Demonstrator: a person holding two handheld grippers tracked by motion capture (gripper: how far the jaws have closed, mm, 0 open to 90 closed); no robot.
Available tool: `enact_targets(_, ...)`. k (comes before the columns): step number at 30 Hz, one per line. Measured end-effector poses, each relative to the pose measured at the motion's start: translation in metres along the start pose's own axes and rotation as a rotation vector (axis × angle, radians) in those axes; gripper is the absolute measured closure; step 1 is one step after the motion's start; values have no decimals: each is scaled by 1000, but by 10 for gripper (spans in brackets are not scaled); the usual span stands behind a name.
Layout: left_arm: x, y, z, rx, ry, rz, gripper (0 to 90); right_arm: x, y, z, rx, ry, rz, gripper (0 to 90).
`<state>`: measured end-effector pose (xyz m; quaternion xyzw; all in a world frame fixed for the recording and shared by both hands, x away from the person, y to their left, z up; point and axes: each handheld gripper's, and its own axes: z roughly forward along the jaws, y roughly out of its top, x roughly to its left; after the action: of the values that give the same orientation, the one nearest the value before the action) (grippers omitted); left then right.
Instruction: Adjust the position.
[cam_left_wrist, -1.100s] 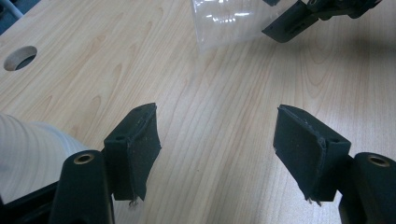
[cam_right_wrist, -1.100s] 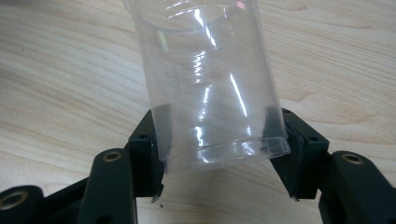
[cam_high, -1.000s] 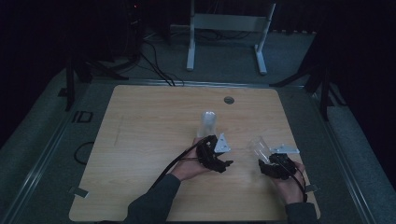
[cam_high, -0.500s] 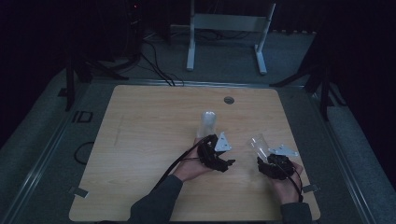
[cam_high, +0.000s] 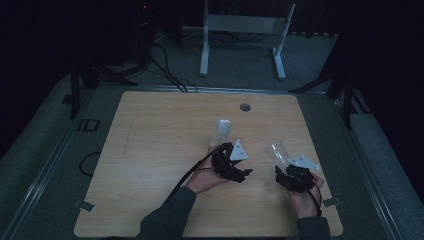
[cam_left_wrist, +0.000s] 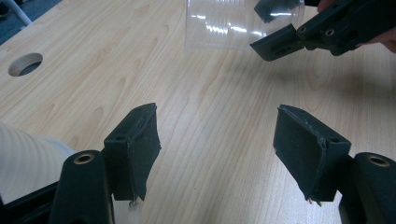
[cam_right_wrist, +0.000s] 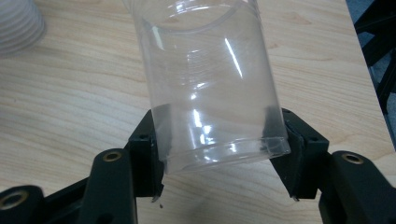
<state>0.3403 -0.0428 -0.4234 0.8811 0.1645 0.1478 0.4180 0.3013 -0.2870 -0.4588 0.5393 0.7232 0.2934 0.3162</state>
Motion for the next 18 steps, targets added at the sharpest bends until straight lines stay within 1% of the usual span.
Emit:
enact_targets(4,1,0,-1,-8,0,-8,307,1,1,-1,-14,-2,8,421)
enact_targets(6,1,1,-1,-9,1,-8,307,2,2,-1,-30,-6,23,421)
enact_targets(13,2,3,-2,-17,7,-17,307,3,3,-1,-52,-16,46,421)
enact_targets(17,1,6,-2,-19,34,-13,307,2,3,-2,-69,-28,69,421)
enact_targets(18,1,6,-2,-19,34,-13,307,2,3,-2,-73,-31,76,422)
